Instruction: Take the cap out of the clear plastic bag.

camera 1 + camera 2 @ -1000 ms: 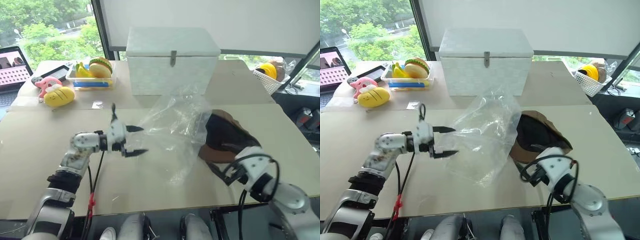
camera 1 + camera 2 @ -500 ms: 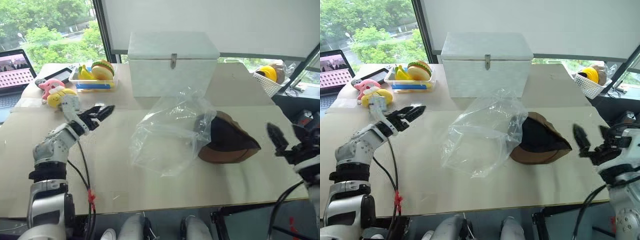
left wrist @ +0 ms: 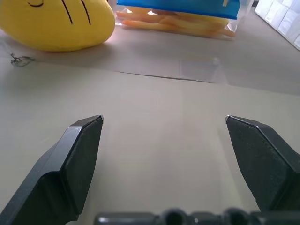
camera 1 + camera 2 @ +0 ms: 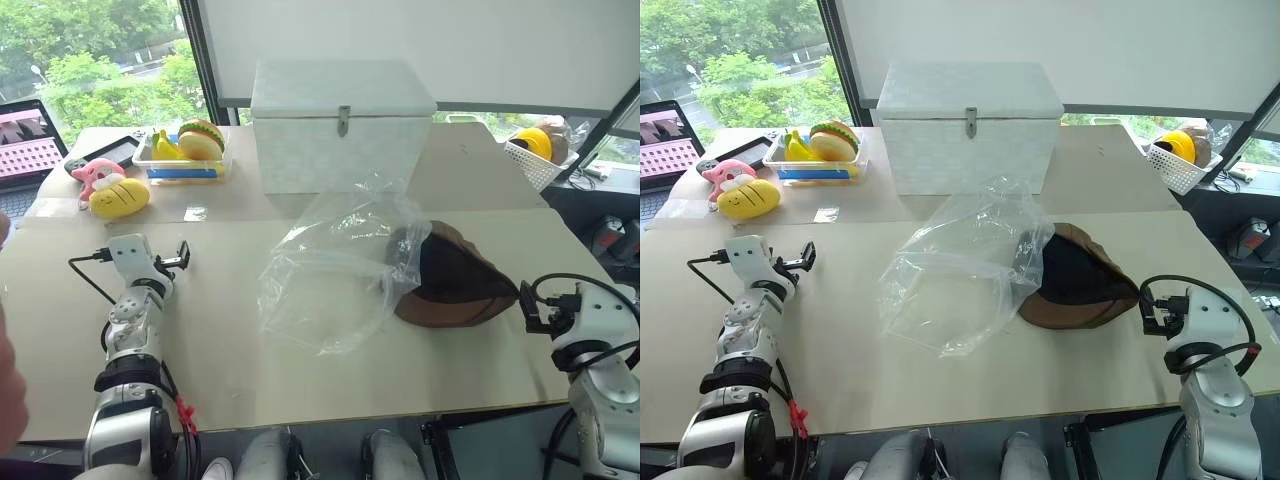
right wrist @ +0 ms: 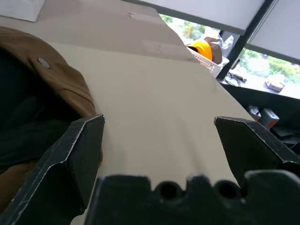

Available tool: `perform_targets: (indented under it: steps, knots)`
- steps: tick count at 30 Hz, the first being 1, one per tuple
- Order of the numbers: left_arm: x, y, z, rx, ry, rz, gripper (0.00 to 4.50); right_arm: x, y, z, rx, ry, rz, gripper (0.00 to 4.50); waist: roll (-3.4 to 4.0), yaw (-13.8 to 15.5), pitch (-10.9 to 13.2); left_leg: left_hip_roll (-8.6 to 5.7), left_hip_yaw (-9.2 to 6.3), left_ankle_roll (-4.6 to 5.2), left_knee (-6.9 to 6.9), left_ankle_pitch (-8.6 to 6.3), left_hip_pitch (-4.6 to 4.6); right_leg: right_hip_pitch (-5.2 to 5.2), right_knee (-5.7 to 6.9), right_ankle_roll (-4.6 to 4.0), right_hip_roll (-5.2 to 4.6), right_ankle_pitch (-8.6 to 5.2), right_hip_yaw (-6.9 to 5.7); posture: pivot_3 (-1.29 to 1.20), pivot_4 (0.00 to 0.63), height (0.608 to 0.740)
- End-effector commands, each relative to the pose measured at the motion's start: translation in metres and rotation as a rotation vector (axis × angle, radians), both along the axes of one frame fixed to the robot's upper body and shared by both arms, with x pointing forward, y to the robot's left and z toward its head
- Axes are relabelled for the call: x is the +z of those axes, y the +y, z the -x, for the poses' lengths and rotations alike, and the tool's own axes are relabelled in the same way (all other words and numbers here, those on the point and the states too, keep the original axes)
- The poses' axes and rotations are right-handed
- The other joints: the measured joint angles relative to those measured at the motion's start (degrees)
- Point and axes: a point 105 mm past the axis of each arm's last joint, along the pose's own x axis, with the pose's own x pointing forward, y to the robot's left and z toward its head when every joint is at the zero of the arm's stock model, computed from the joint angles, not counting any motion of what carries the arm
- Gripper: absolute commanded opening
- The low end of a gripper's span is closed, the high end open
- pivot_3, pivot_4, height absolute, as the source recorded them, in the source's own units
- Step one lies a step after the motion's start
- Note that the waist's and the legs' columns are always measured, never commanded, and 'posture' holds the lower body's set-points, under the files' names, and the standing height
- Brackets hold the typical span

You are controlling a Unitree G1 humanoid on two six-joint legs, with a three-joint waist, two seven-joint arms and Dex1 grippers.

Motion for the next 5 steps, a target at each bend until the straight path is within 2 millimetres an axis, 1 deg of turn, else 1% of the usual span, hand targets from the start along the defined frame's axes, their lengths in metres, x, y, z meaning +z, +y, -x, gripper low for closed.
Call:
perform_targets:
  steps: [1, 5]
  knots:
    - [-0.0080, -0.0087, 0.0022, -0.006, 0.006, -0.013, 4.50, 0.0109, 0.0006, -0.0032, -0.004, -0.054, 0.038, 4.45, 0.02, 0.03, -0.01, 0.00, 0.00, 0.00, 0.00, 0.00, 0.00, 0.01, 0.00, 0.00, 0.00, 0.00, 0.00, 0.00, 0.150, 0.723]
    - [-0.0052, -0.0099, 0.0031, 0.003, -0.032, 0.002, 4.50, 0.0105, 0.0055, -0.0090, 0.014, -0.059, 0.048, 4.45, 0.05, 0.04, -0.03, 0.00, 0.00, 0.00, 0.00, 0.00, 0.00, 0.01, 0.01, 0.00, -0.01, 0.00, -0.01, 0.00, 0.150, 0.723]
